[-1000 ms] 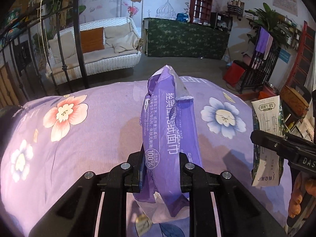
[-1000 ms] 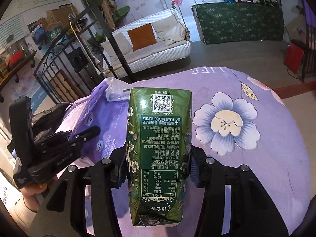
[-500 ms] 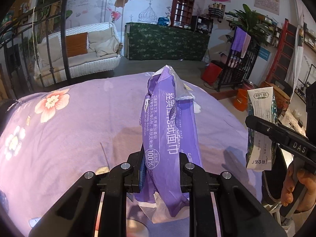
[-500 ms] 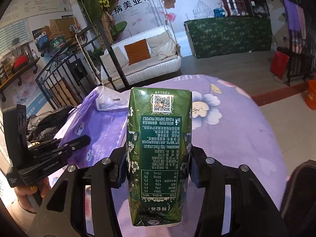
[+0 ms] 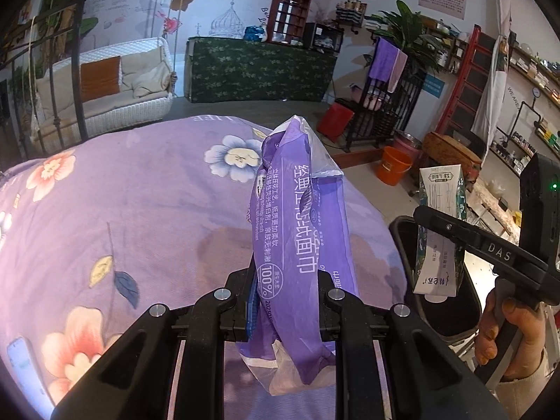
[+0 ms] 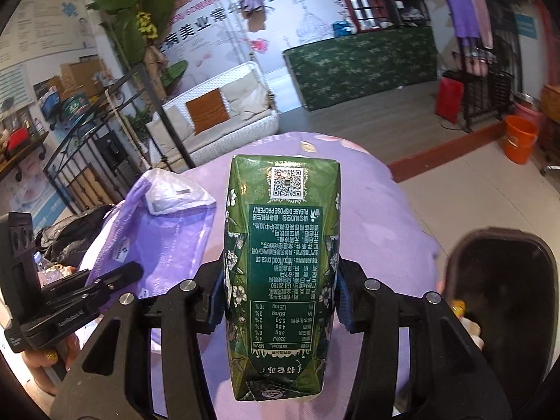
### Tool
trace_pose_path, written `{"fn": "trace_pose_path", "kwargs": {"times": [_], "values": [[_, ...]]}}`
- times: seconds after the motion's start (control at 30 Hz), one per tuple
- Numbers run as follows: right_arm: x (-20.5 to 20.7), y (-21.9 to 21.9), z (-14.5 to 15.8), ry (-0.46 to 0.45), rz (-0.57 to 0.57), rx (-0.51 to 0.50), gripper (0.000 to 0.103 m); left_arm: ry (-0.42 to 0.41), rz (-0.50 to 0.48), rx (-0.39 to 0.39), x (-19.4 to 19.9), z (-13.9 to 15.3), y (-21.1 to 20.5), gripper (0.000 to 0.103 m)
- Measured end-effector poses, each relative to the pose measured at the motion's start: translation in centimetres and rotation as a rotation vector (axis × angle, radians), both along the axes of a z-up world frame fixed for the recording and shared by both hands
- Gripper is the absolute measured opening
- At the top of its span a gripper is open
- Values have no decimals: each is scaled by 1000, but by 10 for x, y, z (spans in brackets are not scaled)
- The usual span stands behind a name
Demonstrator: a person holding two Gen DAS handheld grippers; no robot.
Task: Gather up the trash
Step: 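Carry the carton with the right gripper over the bin while the left gripper carries the wipes pack, then open the right gripper to drop the carton while the left gripper releases the wipes pack into the bin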
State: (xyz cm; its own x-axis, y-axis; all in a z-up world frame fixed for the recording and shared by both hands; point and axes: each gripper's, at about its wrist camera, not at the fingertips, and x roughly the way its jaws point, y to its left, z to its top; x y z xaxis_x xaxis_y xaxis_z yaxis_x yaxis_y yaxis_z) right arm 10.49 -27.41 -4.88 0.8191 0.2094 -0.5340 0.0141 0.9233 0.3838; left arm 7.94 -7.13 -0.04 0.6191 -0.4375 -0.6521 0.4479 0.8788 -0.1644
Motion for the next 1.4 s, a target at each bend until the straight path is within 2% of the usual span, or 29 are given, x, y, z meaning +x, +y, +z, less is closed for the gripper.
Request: {"fn": "trace_pose_path", "kwargs": {"times": [0.27, 0.6, 1.0, 1.4], "values": [[-29, -39, -15, 28, -102, 25, 50, -3, -69, 3, -12, -5, -34, 19], [-56, -90, -34, 80, -259, 4, 50, -5, -157, -13, -26, -11, -75, 19], [-56, -155, -99, 301, -384, 22, 50, 15, -265, 1, -40, -24, -125, 19], [-47, -160, -138, 469, -400, -18, 50, 41, -326, 27, -49, -35, -154, 19]]}}
